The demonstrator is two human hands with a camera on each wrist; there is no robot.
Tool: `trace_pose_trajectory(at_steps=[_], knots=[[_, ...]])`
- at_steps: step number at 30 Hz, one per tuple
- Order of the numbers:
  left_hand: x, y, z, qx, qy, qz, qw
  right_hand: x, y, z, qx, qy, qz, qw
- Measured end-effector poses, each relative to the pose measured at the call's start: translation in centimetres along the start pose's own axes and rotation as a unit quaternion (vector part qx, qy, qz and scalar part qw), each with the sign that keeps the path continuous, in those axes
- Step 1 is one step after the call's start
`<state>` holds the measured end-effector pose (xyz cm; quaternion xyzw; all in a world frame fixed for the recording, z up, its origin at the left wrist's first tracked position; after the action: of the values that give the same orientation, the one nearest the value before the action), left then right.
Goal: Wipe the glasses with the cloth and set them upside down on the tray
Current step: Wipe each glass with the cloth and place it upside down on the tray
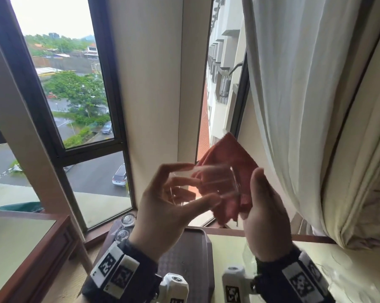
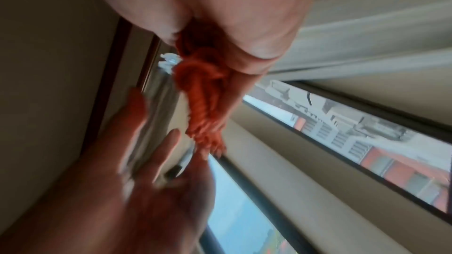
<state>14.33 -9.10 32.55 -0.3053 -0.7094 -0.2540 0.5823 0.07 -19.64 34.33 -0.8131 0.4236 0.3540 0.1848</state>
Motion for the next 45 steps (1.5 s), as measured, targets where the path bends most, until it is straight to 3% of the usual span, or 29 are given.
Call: trace_pose_trajectory(at_steps=[4, 6, 9, 11, 14, 16, 19, 25, 31, 35, 39, 42, 45], knots=[[-0.3, 0.3, -0.7, 0.046, 0.027, 0.006, 0.999, 0.7, -2.2, 2.4, -0.063, 0.152, 0.094, 0.982], [-0.4, 0.1, -0.6, 0.052, 0.028, 0.001, 0.998, 0.4, -2.8, 1.9, -0.116, 0.205, 0.158, 0.959], [-0.6, -0.1, -0.1, 0.029, 0.018, -0.006, 0.999, -0.6, -2.2, 0.0, -0.126, 0.257, 0.260, 0.922], [-0.5, -0.2, 0.3, 0.013, 0.008, -0.014, 1.000, -1.0, -1.3, -1.2, -0.111, 0.231, 0.209, 0.944], [0.2, -0.2, 0.7, 0.005, -0.015, 0.013, 1.000, -1.8, -0.3, -1.6, -0.039, 0.076, 0.044, 0.995], [0.8, -0.1, 0.8, 0.014, -0.033, 0.034, 0.999, -1.6, -0.4, -0.5, -0.019, -0.006, -0.008, 1.000], [1.2, -0.1, 0.3, 0.037, -0.006, 0.046, 0.998, -0.4, -1.5, 1.3, 0.021, -0.034, -0.047, 0.998], [0.8, -1.1, -0.1, 0.004, 0.080, 0.030, 0.996, -0.2, -1.8, 1.5, -0.022, 0.037, -0.038, 0.998], [0.5, -2.5, 0.5, -0.120, 0.135, -0.011, 0.984, -0.8, -1.6, 0.7, -0.101, 0.188, 0.071, 0.974], [0.2, -2.4, 0.2, -0.143, 0.204, 0.070, 0.966, -0.6, -1.8, 1.2, -0.154, 0.211, 0.110, 0.959], [0.6, -1.3, -1.0, -0.103, 0.263, 0.206, 0.937, 0.4, -2.0, 2.3, -0.205, 0.217, 0.252, 0.920], [1.6, -0.9, -1.5, -0.095, 0.251, 0.283, 0.921, 1.0, -2.3, 3.2, -0.228, 0.215, 0.334, 0.889], [2.5, -1.4, -1.3, -0.109, 0.229, 0.293, 0.922, 1.4, -2.8, 4.0, -0.226, 0.224, 0.394, 0.862]])
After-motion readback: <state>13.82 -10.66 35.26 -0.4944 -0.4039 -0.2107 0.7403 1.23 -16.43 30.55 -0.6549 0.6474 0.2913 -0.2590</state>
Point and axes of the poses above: each hand's wrist, its own z-axis away from the middle knuckle, its own y-axis out of the back of the hand, x = y × z, the point moved 3 cm from there along -z, towards the middle knuckle, and after that the axes turned 14 degrees about y, right-handed, at the moved point
